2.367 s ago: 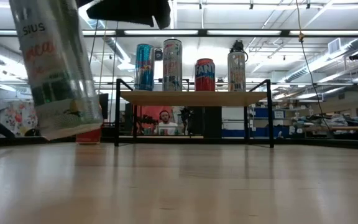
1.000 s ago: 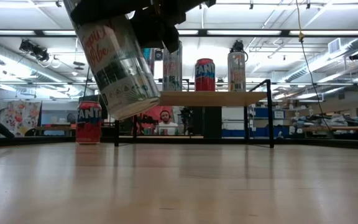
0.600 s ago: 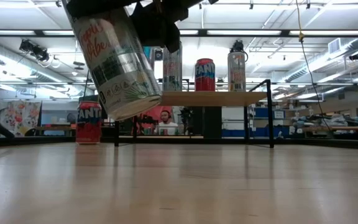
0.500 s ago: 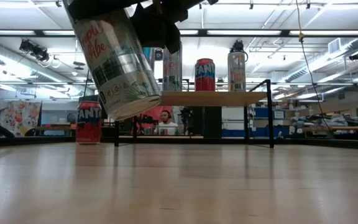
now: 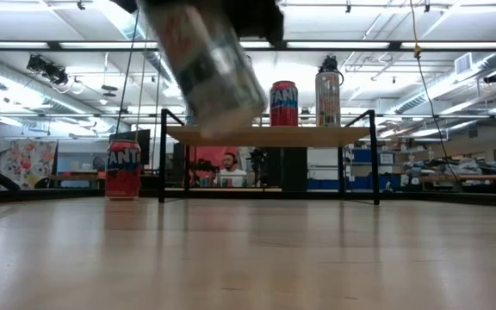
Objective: Place canned beverage on shelf
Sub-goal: Put the white yellow soda can on the shelf aligned with the other white yellow soda can
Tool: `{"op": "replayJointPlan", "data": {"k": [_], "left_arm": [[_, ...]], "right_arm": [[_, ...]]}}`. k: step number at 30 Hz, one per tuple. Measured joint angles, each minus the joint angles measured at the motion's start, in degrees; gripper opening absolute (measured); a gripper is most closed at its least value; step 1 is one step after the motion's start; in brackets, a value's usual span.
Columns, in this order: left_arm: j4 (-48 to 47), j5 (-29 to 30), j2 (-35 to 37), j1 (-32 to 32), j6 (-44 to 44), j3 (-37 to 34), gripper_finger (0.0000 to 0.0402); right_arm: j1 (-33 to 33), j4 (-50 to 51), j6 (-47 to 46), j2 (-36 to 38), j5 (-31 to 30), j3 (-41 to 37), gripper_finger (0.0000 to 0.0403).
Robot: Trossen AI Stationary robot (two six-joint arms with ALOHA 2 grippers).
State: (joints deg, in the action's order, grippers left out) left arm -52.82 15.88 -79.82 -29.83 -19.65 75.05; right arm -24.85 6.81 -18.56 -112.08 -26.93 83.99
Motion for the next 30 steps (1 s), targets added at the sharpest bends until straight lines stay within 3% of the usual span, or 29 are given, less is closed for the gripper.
{"op": "replayJointPlan", "data": {"k": [5,13,23,30], "left_arm": [[-2.8,0.5,1.9,-0.8,-0.9,0.0,0.0314],[-6.7,2.0,2.3,-4.0,-4.4,0.0,0.0314],[-6.8,4.5,2.3,-6.8,-5.9,0.0,0.0314],[-6.8,4.6,2.3,-6.8,-6.8,0.0,0.0314]], "right_arm": [[-0.2,5.5,1.5,5.4,-6.8,0.0,0.026],[-0.1,19.4,1.3,17.3,-23.2,0.0,0.026],[5.2,21.9,6.3,27.7,-27.8,-2.1,0.0261],[11.5,22.1,8.0,36.9,-26.8,-6.7,0.0262]]}}
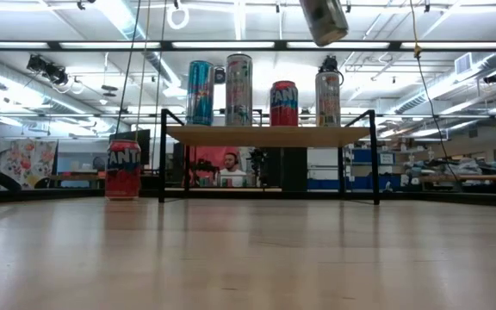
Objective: Place canned beverage on shelf
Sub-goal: Put the white yellow soda can on the shelf aligned with the other white yellow soda can
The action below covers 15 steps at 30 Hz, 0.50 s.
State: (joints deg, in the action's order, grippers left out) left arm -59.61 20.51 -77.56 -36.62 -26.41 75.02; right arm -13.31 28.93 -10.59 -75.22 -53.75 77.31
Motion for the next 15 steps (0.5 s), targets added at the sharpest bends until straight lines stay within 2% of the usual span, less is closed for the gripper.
{"op": "replayJointPlan", "data": {"k": [5,15], "left_arm": [[0.1,0.0,0.0,0.0,-0.1,0.0,0.0314],[0.3,0.0,0.0,0.0,-0.7,0.0,0.0314]], "right_arm": [[6.1,-2.1,-0.2,6.7,4.8,-6.9,0.0263],[16.8,-21.4,3.0,17.6,20.0,-26.0,0.0265]]}}
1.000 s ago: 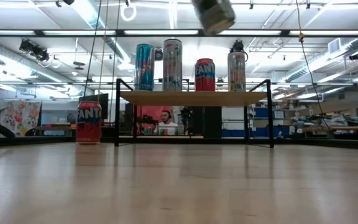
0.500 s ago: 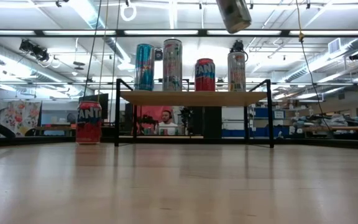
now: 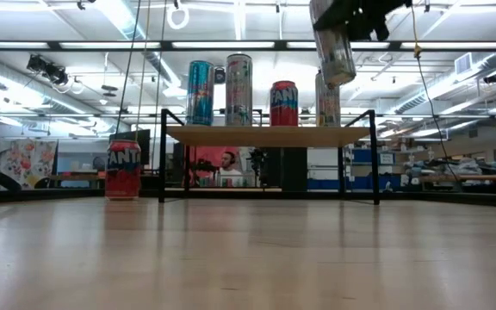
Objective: Place canned beverage on shelf
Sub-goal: Put the white yellow soda can on the shelf aligned with the other white yellow soda can
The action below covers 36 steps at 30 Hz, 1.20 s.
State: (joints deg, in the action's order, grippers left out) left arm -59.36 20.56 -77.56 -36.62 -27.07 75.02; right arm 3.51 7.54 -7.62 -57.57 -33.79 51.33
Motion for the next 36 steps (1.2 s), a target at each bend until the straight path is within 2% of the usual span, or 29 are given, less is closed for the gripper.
{"op": "replayJointPlan", "data": {"k": [5,12,18,28,36], "left_arm": [[0.5,0.0,0.0,0.0,-0.8,0.0,0.0314],[2.1,0.0,0.0,0.0,-0.8,0.0,0.0314],[2.1,0.0,0.0,0.0,-0.4,0.0,0.0314],[2.1,0.0,0.0,0.0,-0.7,0.0,0.0314],[2.1,0.0,0.0,0.1,-0.8,0.0,0.0314]], "right_arm": [[5.6,-8.7,1.6,3.0,7.4,-7.0,0.0265],[12.2,-18.6,2.9,3.6,14.9,-14.1,0.0266],[15.9,-21.3,3.5,3.5,16.9,-17.4,0.0267],[20.1,-32.3,3.6,3.6,22.5,-24.1,0.0267],[25.7,-32.5,2.8,3.6,29.0,-24.9,0.0268]]}}
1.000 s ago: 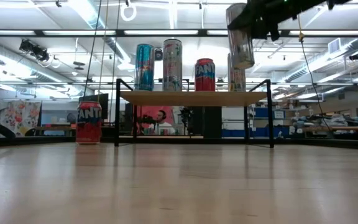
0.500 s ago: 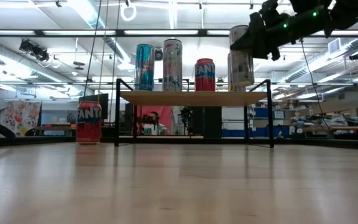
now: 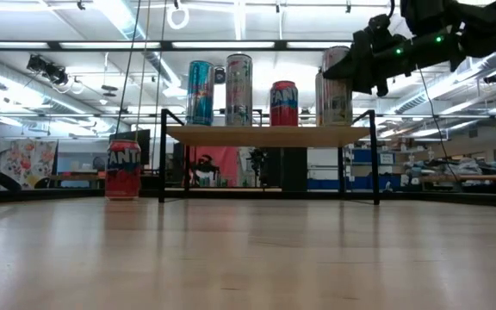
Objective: Place canned beverage on shelf
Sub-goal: Put the white yellow soda can on the shelf aligned with the other white yellow soda can
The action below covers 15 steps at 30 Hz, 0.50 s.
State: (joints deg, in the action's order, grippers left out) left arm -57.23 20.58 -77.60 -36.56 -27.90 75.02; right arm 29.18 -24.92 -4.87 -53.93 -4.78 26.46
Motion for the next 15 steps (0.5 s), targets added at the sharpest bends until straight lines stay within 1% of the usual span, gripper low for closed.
{"op": "replayJointPlan", "data": {"k": [5,10,15], "left_arm": [[0.0,0.0,0.0,0.0,0.0,0.0,0.0314],[0.0,0.0,0.0,0.0,0.0,0.0,0.0314],[0.6,0.0,0.0,0.0,0.0,0.0,0.0314]], "right_arm": [[3.6,0.1,-1.2,0.0,6.0,0.0,0.0268],[5.8,0.5,-1.0,-0.3,7.8,0.0,0.0271],[8.0,0.8,-1.0,-0.3,9.6,0.0,0.029]]}}
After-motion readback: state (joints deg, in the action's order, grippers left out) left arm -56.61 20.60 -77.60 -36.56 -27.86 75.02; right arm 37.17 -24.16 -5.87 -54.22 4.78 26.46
